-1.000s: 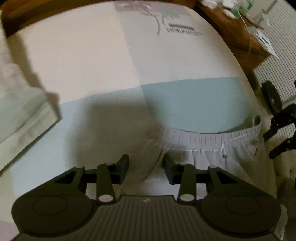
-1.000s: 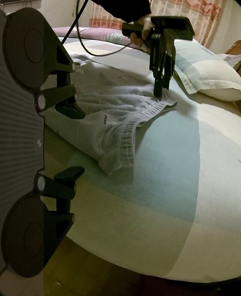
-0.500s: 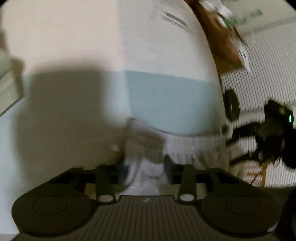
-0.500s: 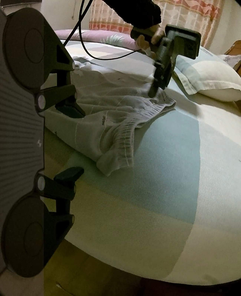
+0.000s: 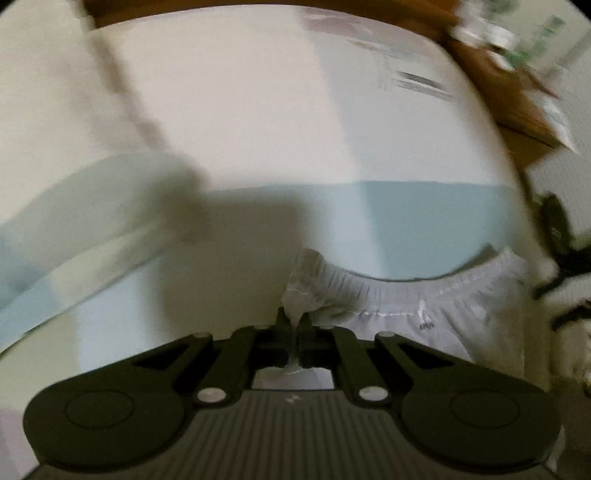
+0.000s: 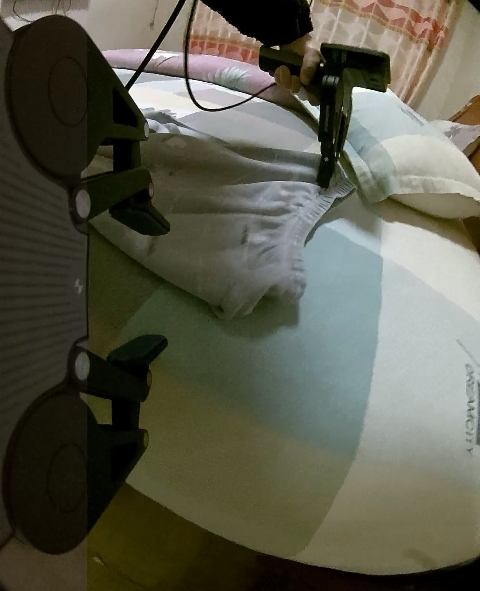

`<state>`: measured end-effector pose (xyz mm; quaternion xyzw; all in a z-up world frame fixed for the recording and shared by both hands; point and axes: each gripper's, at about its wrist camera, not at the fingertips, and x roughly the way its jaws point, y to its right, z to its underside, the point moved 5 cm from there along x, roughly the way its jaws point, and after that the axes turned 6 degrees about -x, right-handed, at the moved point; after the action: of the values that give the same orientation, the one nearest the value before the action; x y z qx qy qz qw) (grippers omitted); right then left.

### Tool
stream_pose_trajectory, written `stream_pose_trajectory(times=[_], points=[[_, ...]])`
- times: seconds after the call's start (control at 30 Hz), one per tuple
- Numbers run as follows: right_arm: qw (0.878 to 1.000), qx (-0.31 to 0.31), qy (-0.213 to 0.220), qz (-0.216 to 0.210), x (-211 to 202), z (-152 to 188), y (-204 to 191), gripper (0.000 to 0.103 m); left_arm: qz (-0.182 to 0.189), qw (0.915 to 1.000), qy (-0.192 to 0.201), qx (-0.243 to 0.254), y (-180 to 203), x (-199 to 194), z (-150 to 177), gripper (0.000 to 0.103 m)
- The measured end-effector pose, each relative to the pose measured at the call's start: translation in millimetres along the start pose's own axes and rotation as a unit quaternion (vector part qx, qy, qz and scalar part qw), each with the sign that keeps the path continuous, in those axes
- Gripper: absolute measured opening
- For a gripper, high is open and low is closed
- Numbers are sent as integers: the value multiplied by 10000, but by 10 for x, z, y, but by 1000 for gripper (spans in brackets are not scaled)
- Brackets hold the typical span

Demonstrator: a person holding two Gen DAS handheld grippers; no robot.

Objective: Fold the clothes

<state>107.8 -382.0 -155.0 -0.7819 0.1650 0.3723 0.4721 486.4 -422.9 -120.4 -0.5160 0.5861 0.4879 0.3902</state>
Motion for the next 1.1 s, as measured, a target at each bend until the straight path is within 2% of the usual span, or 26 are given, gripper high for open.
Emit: stream_pose_trajectory(times=[0.07, 0.17, 0.27, 0.37, 0.47, 0.63, 0.8, 0.87, 0.93, 0.97, 1.0, 1.03, 1.07, 1.1], points=[[9999, -73, 101, 59, -13, -44, -26, 65, -254, 9996, -40, -139, -87, 22, 34, 4], [9988, -360, 246, 226, 6, -117, -77, 65, -526, 9983, -223, -87, -89, 155, 126, 4], [9952, -820, 351, 392, 58, -207, -142, 65, -535, 9982, -112, -226, -97, 162, 146, 4], [9916, -1177, 467, 267, 145, -330, -202, 65, -493, 9985, -89, -225, -114, 164, 162, 4], [9940, -1040, 335, -35, 343, -443, -104, 63, -522, 9984, -108, -203, -80, 175, 158, 4], [9933, -394, 472, -978, 512, -683, 43, 62, -418, 9986, -73, -314, -165, 149, 135, 4], [9913, -159, 217, -1289, 573, -742, 15, 62, -362, 9984, 0, -443, -206, 136, 163, 4], [9906, -78, 55, -1364, 530, -541, 26, 61, -355, 9987, -22, -373, -205, 140, 158, 4], [9903, 63, 88, -1388, 505, -436, 53, 56, -353, 9987, -1, -381, -221, 142, 158, 4], [9902, 169, 160, -1379, 507, -429, 76, 44, -356, 9986, 19, -400, -226, 135, 163, 4], [9902, 344, 173, -1346, 547, -473, 120, 24, -368, 9985, 34, -406, -227, 125, 167, 4], [9902, 532, 168, -1283, 599, -525, 175, 11, -401, 9985, 38, -375, -216, 121, 168, 4], [9904, 666, 151, -1206, 643, -564, 223, 3, -451, 9985, 32, -311, -195, 117, 164, 4], [9896, 725, 158, -1234, 650, -577, 244, 4, -501, 9984, 26, -247, -174, 112, 161, 4]])
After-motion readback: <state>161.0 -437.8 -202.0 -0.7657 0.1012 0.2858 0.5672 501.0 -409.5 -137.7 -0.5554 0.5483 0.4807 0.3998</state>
